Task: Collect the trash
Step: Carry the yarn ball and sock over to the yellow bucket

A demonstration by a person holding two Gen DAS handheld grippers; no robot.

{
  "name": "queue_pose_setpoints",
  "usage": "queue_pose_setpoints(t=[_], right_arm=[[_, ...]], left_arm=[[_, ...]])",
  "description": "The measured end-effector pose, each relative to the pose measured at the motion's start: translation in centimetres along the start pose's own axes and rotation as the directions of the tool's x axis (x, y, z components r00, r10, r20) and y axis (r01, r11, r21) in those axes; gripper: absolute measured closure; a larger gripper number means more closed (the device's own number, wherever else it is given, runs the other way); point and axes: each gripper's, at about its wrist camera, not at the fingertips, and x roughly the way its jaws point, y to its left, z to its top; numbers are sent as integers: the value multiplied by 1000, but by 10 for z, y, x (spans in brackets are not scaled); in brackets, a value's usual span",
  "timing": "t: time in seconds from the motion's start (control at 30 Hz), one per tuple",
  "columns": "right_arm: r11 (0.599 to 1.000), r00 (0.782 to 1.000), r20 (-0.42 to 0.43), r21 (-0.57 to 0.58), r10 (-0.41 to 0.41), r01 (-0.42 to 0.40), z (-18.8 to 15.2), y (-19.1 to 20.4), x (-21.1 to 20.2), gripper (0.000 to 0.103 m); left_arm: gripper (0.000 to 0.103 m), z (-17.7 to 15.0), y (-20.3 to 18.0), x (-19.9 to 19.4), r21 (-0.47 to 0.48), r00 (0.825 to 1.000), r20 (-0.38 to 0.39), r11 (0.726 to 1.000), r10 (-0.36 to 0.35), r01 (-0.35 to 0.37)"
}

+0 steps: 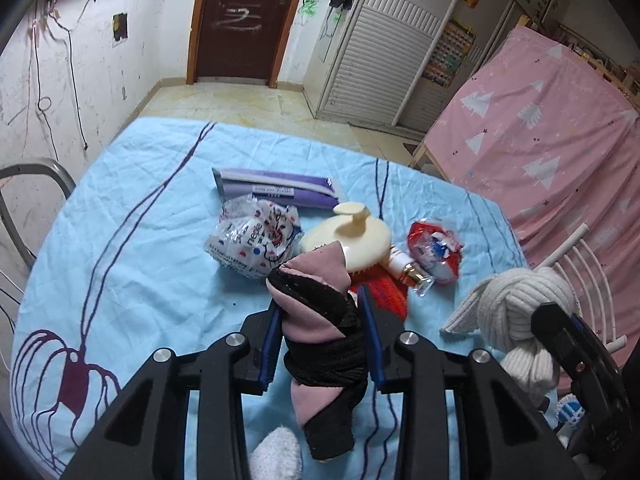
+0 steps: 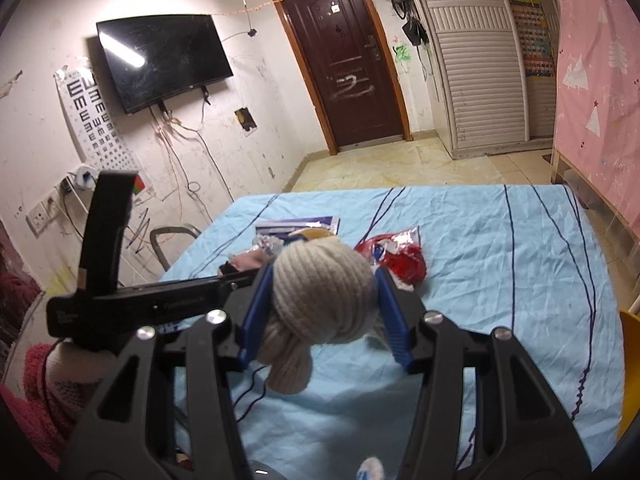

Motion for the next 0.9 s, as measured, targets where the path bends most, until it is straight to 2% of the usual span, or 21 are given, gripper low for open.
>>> queue_pose_setpoints(t=[0.43, 0.9], right_arm=[[998, 995, 100, 59, -31, 25, 7, -33, -40, 54], [982, 972, 199, 164, -128, 96, 8, -100, -93, 54]], left_arm=[[77, 5, -42, -34, 78, 997, 66, 996, -42, 37], [77, 4, -112, -33, 183, 996, 68, 982, -58, 44]])
